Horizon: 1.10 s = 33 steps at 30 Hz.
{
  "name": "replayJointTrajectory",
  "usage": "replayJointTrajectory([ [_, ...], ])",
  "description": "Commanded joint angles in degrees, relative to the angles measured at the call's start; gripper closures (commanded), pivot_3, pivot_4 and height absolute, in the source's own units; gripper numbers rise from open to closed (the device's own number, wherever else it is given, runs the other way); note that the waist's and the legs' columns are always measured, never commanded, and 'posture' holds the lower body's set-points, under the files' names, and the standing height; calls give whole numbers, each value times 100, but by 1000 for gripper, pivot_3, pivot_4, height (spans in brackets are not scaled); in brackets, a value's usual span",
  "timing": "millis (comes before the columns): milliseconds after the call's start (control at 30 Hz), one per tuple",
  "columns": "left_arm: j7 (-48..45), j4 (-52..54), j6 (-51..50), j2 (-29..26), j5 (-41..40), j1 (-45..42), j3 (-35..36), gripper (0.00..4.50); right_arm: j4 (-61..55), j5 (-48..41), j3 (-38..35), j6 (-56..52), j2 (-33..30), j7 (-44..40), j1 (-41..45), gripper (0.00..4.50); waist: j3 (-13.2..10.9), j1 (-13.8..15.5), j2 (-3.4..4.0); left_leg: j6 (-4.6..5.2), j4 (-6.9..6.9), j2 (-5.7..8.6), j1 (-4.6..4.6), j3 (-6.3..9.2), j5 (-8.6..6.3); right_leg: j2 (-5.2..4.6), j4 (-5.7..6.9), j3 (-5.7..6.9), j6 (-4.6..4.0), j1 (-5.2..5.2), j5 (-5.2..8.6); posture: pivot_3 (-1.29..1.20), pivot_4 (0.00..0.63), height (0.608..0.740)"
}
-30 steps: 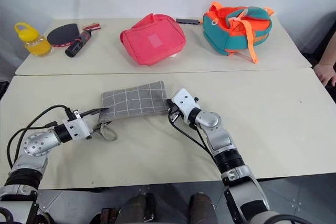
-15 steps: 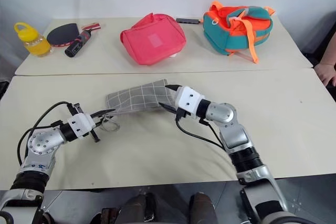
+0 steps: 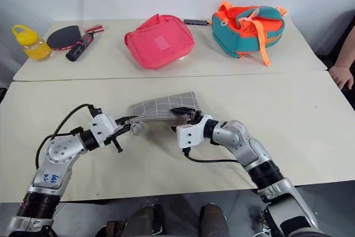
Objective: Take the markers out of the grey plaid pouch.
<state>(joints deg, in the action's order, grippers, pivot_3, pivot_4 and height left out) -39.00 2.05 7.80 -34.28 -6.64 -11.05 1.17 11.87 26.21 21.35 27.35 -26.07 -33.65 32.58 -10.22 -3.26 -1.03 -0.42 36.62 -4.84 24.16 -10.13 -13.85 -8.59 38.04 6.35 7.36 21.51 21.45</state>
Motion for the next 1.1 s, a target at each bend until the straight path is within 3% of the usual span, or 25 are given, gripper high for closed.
replayJointTrajectory([
  [33,-27,545,-205,14,-172,147,54,4492,57,26,-134,108,20,309,265,1656,0,-3,0,0,0,0,0,-1,0,0,0,-2,0,0,0,0,150,740],
  [267,-42,769,-603,120,-587,284,316,4492,96,-248,-218,28,70,365,347,3944,0,12,0,0,0,-1,0,0,0,0,-1,-2,0,0,0,0,150,740],
  [333,-161,788,-627,156,-842,289,390,3778,131,-511,-320,-51,117,324,319,4500,0,9,0,0,0,-1,0,0,0,-1,-1,-3,-1,-1,0,0,150,740],
  [533,-27,717,38,167,-584,211,555,1970,275,-1584,-556,214,-16,-233,269,4500,0,8,0,1,0,0,0,1,0,0,-2,-3,-1,-2,0,0,150,740],
  [700,-64,609,414,190,-549,213,561,1970,500,-2345,-629,311,-227,-1040,297,4500,0,6,0,2,1,0,-1,1,-1,0,-4,-2,-1,-4,0,0,150,740],
  [1100,-214,682,559,213,-652,400,510,1970,555,-2778,-768,273,-213,-1519,312,4500,0,11,0,2,2,-1,-1,1,-1,0,-3,-2,-1,-3,0,0,150,740],
])
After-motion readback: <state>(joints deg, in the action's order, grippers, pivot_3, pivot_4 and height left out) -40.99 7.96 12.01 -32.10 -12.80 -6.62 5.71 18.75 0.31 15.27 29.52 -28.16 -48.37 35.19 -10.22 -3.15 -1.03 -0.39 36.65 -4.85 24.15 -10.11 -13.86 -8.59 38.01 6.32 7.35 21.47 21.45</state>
